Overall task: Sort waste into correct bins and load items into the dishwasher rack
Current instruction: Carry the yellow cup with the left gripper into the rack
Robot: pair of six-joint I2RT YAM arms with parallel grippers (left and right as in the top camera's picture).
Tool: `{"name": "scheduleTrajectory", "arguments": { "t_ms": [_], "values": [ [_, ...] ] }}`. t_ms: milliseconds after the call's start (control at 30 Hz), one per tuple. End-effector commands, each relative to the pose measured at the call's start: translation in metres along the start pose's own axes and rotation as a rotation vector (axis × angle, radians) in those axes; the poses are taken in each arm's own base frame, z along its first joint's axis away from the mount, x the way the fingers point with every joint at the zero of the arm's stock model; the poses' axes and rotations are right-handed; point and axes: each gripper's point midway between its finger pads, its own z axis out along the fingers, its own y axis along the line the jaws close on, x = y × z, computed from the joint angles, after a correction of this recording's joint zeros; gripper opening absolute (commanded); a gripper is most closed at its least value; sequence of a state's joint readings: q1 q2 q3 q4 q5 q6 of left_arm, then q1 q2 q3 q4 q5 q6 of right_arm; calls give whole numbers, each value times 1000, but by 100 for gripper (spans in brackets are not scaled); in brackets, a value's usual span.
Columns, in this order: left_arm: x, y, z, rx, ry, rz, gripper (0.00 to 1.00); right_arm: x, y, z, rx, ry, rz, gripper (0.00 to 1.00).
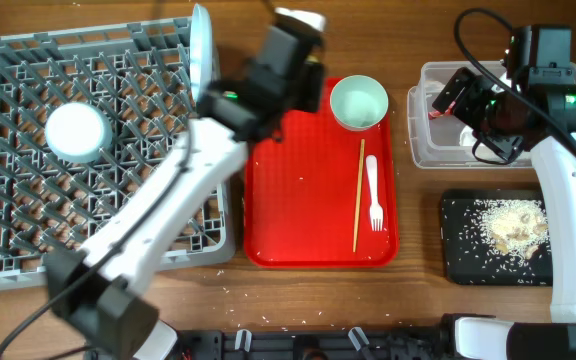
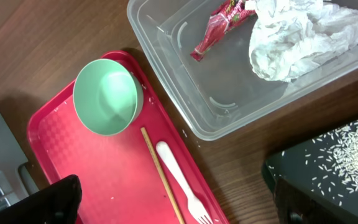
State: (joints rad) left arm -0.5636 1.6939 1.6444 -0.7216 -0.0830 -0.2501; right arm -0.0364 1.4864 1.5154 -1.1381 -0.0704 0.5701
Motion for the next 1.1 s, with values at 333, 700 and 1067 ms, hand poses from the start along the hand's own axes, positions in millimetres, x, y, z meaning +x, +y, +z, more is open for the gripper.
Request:
{"name": "scheduleTrajectory", "arguments": {
  "t_ms": [333,700,1067],
  "values": [
    [48,225,-109,41,194,-846,4,-3,3,-5,-14,-14,-18,100],
    [137,298,-133,379,56,-1282,4,-3,3,-5,-14,-14,-18,100],
    [174,300,-110,480,7,-1348,4,-3,3,-5,-14,-14,-18,100]
  ]
}}
